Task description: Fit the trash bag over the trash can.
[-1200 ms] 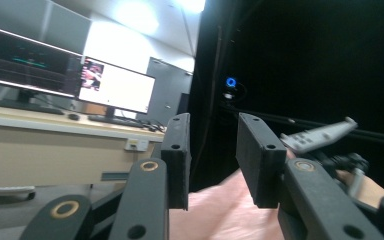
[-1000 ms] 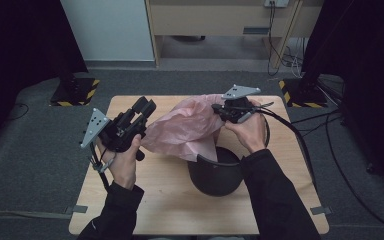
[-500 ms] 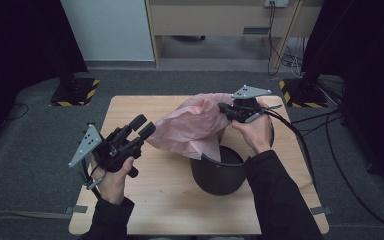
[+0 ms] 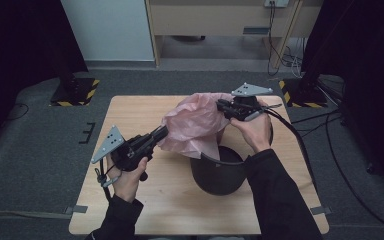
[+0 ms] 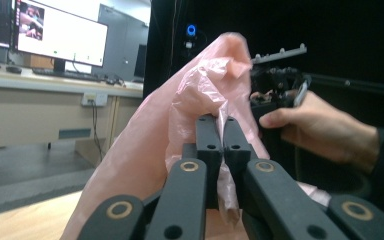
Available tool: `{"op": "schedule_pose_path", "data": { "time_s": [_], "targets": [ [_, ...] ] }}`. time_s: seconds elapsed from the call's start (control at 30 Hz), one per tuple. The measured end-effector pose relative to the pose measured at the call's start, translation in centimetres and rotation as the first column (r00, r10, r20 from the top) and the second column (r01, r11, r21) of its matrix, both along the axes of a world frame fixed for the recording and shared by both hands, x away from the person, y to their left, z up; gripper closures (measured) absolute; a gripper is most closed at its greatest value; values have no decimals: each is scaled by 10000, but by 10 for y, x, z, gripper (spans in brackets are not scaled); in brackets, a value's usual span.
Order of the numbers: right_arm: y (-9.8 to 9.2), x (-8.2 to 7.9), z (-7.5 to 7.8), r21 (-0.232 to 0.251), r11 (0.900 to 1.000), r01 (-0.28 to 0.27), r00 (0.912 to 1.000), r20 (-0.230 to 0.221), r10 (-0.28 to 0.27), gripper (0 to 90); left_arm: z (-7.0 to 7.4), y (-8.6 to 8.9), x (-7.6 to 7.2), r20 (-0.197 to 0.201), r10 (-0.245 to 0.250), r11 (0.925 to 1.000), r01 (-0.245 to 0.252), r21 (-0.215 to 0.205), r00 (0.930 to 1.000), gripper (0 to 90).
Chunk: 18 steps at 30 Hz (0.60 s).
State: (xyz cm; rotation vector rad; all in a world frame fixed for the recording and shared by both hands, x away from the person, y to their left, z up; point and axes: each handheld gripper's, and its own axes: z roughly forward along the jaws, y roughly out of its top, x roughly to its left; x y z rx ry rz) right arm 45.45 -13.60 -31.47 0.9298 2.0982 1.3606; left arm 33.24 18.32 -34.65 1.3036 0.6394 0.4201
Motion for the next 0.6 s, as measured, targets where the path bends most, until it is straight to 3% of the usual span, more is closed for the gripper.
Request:
{"op": "schedule_pose_path", "data": {
  "time_s": [0.13, 0.33, 0.43, 0.6],
  "targets": [
    [-9, -3, 11, 1071, 9942, 110, 9984, 537, -169, 615, 11, -12, -2, 278, -168, 9996, 175, -228, 9995, 897],
    [-25, -13, 30, 2718, 9623, 140, 9861, 1553, -582, 507, 16, -36, 2, 379, -410, 9992, 410, 4, 9984, 896],
    [-30, -17, 36, 3269, 9449, -194, 9811, 1884, -450, 458, 16, -47, 6, 297, -428, 9988, 420, 265, 9986, 897],
    [-30, -24, 38, 3847, 9152, -1203, 9735, 2262, 328, 399, 18, -57, 10, 189, -462, 9979, 452, 460, 9988, 896]
  ]
}}
